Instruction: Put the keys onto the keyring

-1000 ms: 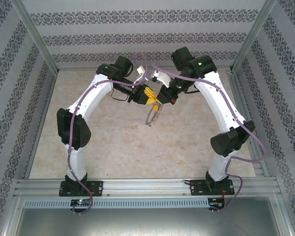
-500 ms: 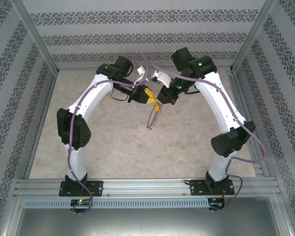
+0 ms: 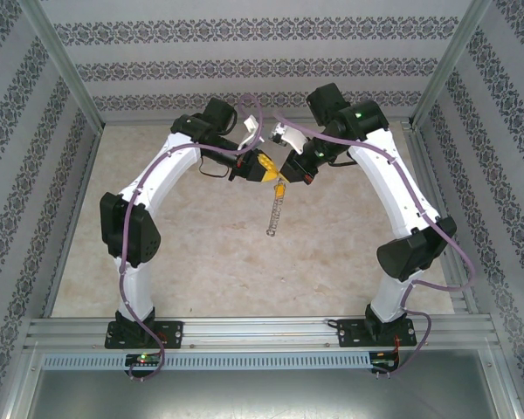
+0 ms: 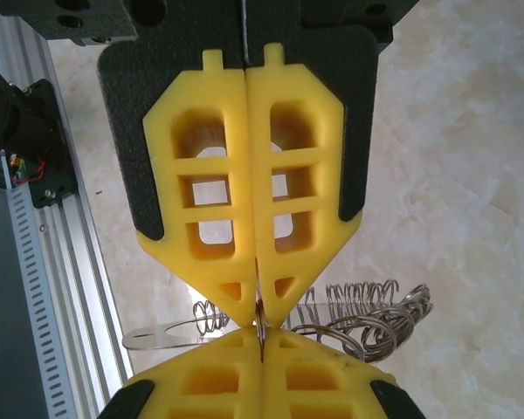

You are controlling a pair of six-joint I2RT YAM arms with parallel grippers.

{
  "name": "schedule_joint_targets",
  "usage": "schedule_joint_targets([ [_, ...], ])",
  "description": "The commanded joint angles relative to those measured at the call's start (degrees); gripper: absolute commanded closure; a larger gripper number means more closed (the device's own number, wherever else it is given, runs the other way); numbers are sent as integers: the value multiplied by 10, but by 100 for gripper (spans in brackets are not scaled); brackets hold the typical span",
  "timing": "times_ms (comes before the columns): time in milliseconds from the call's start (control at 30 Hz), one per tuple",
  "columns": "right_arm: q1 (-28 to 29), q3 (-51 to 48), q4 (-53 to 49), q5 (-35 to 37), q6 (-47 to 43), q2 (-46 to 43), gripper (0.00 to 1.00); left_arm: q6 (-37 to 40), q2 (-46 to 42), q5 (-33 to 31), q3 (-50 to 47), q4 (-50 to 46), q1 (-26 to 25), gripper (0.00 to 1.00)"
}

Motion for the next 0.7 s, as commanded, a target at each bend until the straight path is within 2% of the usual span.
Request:
schedule_joint_targets([
  [0, -5, -8, 90, -20, 15, -23, 89, -11, -20, 7, -11, 15, -27, 100],
  [200, -13, -27, 111, -26, 24, -39, 72, -17, -23, 4, -15, 23, -27, 100],
  [400, -33, -60, 147, -64, 41, -74, 56, -26, -24, 0, -15, 33, -27, 100],
  [567, -72, -152, 263, -118, 108, -152, 45, -32, -26, 1, -15, 41, -27, 100],
  [667, -93, -232, 365, -118, 176, -202, 43, -41, -30, 2, -17, 53, -27, 100],
])
